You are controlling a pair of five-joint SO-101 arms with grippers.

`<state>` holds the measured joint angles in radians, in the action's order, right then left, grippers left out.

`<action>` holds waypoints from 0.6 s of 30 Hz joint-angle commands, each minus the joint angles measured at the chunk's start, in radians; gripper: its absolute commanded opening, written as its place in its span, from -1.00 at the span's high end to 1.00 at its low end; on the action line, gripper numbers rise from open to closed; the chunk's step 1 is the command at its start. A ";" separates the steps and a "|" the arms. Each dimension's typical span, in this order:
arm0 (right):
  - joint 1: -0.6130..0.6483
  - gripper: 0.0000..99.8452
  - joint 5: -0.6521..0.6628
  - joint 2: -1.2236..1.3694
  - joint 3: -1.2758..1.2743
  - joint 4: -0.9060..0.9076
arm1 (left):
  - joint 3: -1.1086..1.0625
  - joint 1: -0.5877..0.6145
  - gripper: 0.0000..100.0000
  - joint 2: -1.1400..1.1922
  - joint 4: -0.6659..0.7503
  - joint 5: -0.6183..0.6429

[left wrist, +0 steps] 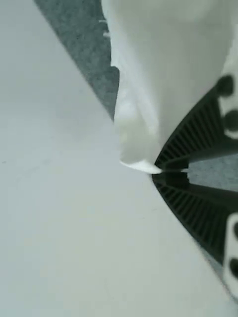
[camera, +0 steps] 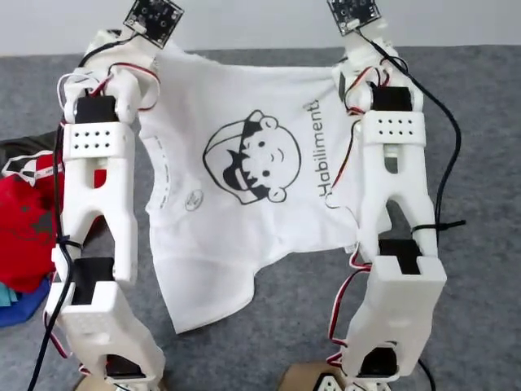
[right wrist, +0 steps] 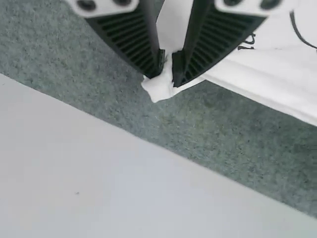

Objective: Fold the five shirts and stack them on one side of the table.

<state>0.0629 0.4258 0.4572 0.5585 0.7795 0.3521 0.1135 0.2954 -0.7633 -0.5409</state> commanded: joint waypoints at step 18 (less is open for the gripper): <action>0.162 0.98 0.014 0.147 0.068 -0.231 | 0.024 -0.005 0.99 -0.048 -0.031 -0.005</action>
<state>0.2209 0.4273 0.6229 0.5585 0.5785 0.3521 0.1135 0.2954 -0.7879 -0.5439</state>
